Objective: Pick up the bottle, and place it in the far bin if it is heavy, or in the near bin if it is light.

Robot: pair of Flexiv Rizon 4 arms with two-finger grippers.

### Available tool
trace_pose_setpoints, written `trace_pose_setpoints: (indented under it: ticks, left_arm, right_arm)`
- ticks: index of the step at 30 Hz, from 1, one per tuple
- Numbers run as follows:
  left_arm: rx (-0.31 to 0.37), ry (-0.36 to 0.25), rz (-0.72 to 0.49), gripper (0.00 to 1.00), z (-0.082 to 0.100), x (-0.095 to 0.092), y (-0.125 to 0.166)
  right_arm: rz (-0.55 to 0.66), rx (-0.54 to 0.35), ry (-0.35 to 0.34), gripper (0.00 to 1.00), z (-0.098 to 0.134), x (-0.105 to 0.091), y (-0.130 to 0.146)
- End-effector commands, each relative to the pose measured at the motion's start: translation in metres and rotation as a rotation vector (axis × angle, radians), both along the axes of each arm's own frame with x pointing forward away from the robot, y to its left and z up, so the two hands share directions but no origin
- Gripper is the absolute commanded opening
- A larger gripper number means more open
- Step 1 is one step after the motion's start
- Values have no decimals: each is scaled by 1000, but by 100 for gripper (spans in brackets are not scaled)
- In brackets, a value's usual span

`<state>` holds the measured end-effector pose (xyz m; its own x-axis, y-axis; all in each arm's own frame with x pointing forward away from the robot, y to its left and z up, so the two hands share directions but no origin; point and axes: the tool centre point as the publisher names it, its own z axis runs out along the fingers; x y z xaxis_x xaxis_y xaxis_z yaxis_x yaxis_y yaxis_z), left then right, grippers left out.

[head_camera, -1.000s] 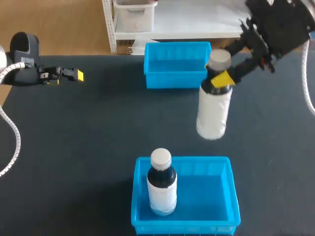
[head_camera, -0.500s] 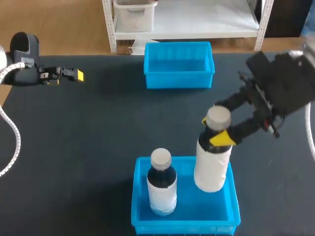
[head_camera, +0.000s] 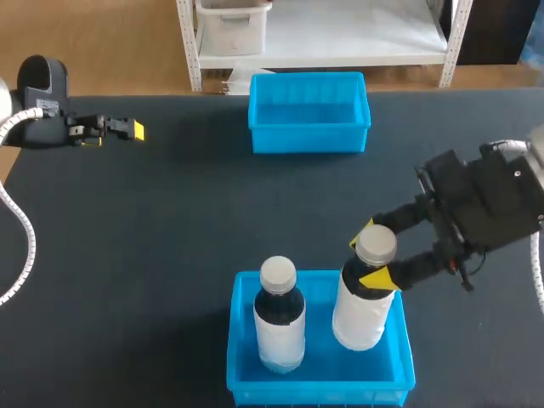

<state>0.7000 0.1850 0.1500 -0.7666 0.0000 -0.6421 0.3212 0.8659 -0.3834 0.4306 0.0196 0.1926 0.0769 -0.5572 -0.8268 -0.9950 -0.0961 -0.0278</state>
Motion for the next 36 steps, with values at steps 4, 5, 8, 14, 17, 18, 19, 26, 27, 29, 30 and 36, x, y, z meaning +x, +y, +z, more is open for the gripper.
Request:
trace_pose_setpoints:
  ticks: [4,5,8,14,17,18,19,26,27,29,30,36]
  left_arm:
    - [0,0,0,100,0,0,0]
    - [0,0,0,100,0,0,0]
    - [0,0,0,100,0,0,0]
    - [0,0,0,100,0,0,0]
    - [0,0,0,100,0,0,0]
    - [0,0,0,100,0,0,0]
    - [0,0,0,100,0,0,0]
    - [0,0,0,100,0,0,0]
    - [0,0,0,100,0,0,0]
    - [0,0,0,100,0,0,0]
    - [0,0,0,100,0,0,0]
    - [0,0,0,100,0,0,0]
  right_arm:
    - [22,17,29,0,-19,9,4]
    - [23,18,30,0,-21,9,5]
    - [28,17,30,0,-27,12,4]
    - [32,12,22,0,-37,21,3]
    - [37,4,18,0,-41,23,3]
    - [39,2,17,0,-42,23,3]
    - [42,0,16,0,-43,23,3]
    - [67,-7,12,0,-46,19,7]
    - [71,-8,10,0,-46,18,7]
    - [75,-9,5,0,-46,17,8]
    - [77,-10,2,0,-47,16,8]
    - [77,-13,-3,0,-49,16,9]
